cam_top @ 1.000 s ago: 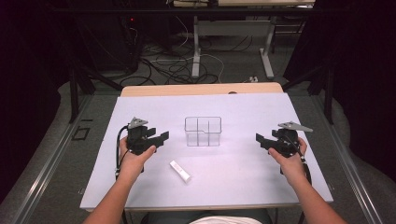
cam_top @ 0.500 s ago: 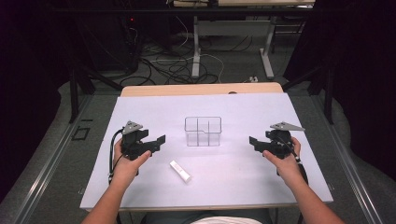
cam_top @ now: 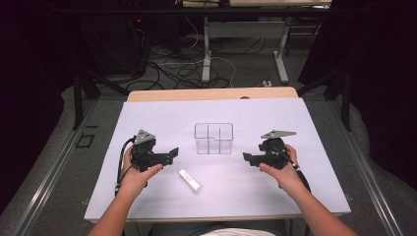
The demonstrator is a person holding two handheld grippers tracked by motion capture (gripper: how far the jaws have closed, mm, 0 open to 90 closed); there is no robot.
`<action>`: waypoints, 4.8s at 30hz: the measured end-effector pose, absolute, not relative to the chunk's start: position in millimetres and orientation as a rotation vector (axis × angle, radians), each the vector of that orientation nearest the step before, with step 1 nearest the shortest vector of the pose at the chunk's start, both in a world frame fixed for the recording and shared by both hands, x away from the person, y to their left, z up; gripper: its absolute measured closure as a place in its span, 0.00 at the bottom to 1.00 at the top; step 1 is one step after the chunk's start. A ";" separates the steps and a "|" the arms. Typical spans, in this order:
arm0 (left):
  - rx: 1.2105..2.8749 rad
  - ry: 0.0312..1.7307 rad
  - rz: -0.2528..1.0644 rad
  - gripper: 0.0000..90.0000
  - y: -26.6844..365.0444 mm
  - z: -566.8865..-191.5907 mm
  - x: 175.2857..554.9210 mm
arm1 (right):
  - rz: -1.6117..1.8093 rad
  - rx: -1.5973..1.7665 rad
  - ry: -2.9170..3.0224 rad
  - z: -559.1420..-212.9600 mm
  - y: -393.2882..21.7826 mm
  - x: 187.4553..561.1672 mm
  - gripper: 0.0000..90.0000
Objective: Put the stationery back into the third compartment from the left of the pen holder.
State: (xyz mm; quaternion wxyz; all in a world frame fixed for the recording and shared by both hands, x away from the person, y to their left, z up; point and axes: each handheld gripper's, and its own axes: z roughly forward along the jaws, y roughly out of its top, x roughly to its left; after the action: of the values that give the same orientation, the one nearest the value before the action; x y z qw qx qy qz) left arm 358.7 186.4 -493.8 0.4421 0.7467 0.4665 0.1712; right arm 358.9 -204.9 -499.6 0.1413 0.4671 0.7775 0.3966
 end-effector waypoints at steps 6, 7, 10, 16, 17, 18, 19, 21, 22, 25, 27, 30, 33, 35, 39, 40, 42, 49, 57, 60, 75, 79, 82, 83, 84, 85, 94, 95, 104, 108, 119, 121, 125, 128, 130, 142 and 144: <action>1.842 1.158 0.428 0.00 190.0 -492.8 359.5 | 1.128 1.327 2.288 -498.3 -186.5 360.7 0.29; 1.835 1.157 0.434 0.00 190.2 -493.1 359.8 | 1.124 1.319 2.302 -498.7 -182.7 361.2 0.29; 1.835 1.156 0.432 0.00 192.6 -492.7 360.3 | 1.120 1.311 2.335 -499.1 -175.0 362.2 0.31; 1.825 1.154 0.456 0.00 195.7 -493.1 360.7 | 1.091 1.286 2.400 -498.1 -157.2 363.4 0.32; 1.824 1.154 0.458 0.00 196.5 -493.1 360.8 | 1.075 1.276 2.418 -497.0 -155.1 363.7 0.32; 1.820 1.156 0.460 0.01 196.9 -493.3 360.9 | 1.071 1.275 2.432 -496.4 -152.4 364.1 0.33; 1.820 1.155 0.460 0.01 197.5 -493.1 360.9 | 1.072 1.276 2.438 -496.2 -149.5 364.5 0.34; 1.815 1.162 0.460 0.01 198.0 -493.5 360.8 | 1.057 1.284 2.456 -494.9 -144.5 365.4 0.36; 1.812 1.161 0.463 0.01 198.3 -493.9 361.0 | 1.045 1.285 2.471 -494.3 -142.2 366.3 0.36; 1.806 1.166 0.462 0.01 199.2 -495.2 361.4 | 1.027 1.316 2.502 -493.6 -135.6 369.6 0.37; 1.816 1.162 0.467 0.02 200.8 -495.4 361.8 | 1.063 1.344 2.509 -495.2 -130.3 372.0 0.38; 1.813 1.171 0.462 0.02 201.3 -495.6 361.9 | 0.970 1.374 2.585 -491.0 -124.4 374.2 0.41; 1.806 1.175 0.460 0.02 202.1 -496.0 362.4 | 1.032 1.387 2.601 -493.8 -117.8 377.2 0.44; 1.809 1.180 0.458 0.02 202.9 -496.3 362.5 | 1.066 1.391 2.600 -497.3 -112.6 379.0 0.46; 1.808 1.191 0.451 0.02 204.5 -497.0 363.0 | 0.996 1.414 2.708 -499.2 -101.7 381.7 0.52; 1.807 1.193 0.453 0.02 204.8 -497.2 363.1 | 0.937 1.415 2.739 -499.0 -99.3 382.2 0.53; 1.808 1.194 0.453 0.03 205.0 -497.4 363.2 | 0.964 1.406 2.752 -504.9 -93.3 383.4 0.55; 1.816 1.193 0.456 0.04 204.3 -498.5 363.4 | 0.880 1.372 2.853 -512.4 -72.5 382.6 0.56; 1.823 1.199 0.460 0.04 204.9 -499.3 363.7 | 0.825 1.303 2.921 -520.5 -50.1 379.0 0.56; 1.821 1.202 0.460 0.04 205.4 -499.5 363.8 | 0.818 1.338 2.929 -522.5 -42.2 375.1 0.56; 1.826 1.207 0.454 0.05 205.7 -500.7 364.2 | 0.778 1.259 3.008 -530.8 -25.9 369.5 0.59; 1.824 1.204 0.457 0.05 205.4 -500.9 364.4 | 0.777 1.267 3.025 -532.8 -24.8 369.5 0.62; 1.826 1.205 0.457 0.05 205.5 -501.1 364.5 | 0.759 1.272 3.029 -533.8 -24.0 369.2 0.64; 1.826 1.205 0.457 0.05 205.5 -501.2 364.5 | 0.757 1.281 3.034 -534.2 -23.6 369.1 0.65; 1.826 1.204 0.457 0.05 205.5 -501.2 364.5 | 0.756 1.285 3.038 -534.7 -22.9 368.7 0.65; 1.826 1.204 0.457 0.05 205.4 -501.2 364.5 | 0.741 1.301 3.041 -534.4 -22.2 368.0 0.66; 1.825 1.204 0.456 0.05 205.2 -501.5 364.7 | 0.714 1.343 3.024 -536.2 -20.8 368.9 0.73; 1.823 1.205 0.456 0.05 205.2 -501.7 364.8 | 0.708 1.343 3.028 -536.1 -20.7 369.3 0.73; 1.825 1.203 0.455 0.05 204.8 -502.1 364.7 | 0.736 1.369 3.033 -537.0 -20.6 370.1 0.74; 1.827 1.202 0.455 0.05 204.7 -502.3 364.7 | 0.739 1.368 3.018 -538.0 -19.6 369.6 0.74; 1.829 1.206 0.454 0.05 205.7 -501.9 364.7 | 0.720 1.359 3.031 -535.9 -20.1 367.9 0.75; 1.827 1.205 0.451 0.05 205.9 -501.9 364.6 | 0.795 1.362 3.002 -536.1 -19.9 365.5 0.75; 1.828 1.207 0.448 0.05 206.3 -501.6 364.4 | 0.783 1.340 3.025 -530.6 -22.4 366.3 0.75; 1.826 1.207 0.453 0.05 206.8 -501.5 364.4 | 0.798 1.308 3.021 -526.7 -25.0 365.6 0.75; 1.823 1.207 0.453 0.05 207.3 -501.6 364.5 | 0.805 1.288 3.015 -523.3 -26.9 364.4 0.75; 1.816 1.218 0.451 0.05 209.8 -500.8 364.6 | 0.854 1.051 2.977 -511.1 -40.6 359.4 0.75; 1.816 1.218 0.450 0.05 209.8 -500.8 364.6 | 0.869 1.000 2.949 -508.8 -44.0 357.6 0.75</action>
State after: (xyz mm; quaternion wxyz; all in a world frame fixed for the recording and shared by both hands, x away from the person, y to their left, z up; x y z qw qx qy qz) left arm 364.6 209.8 -500.8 0.4392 0.7307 0.4903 0.1811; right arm 357.6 -44.0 -508.8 -0.0456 0.3089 0.9113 0.2685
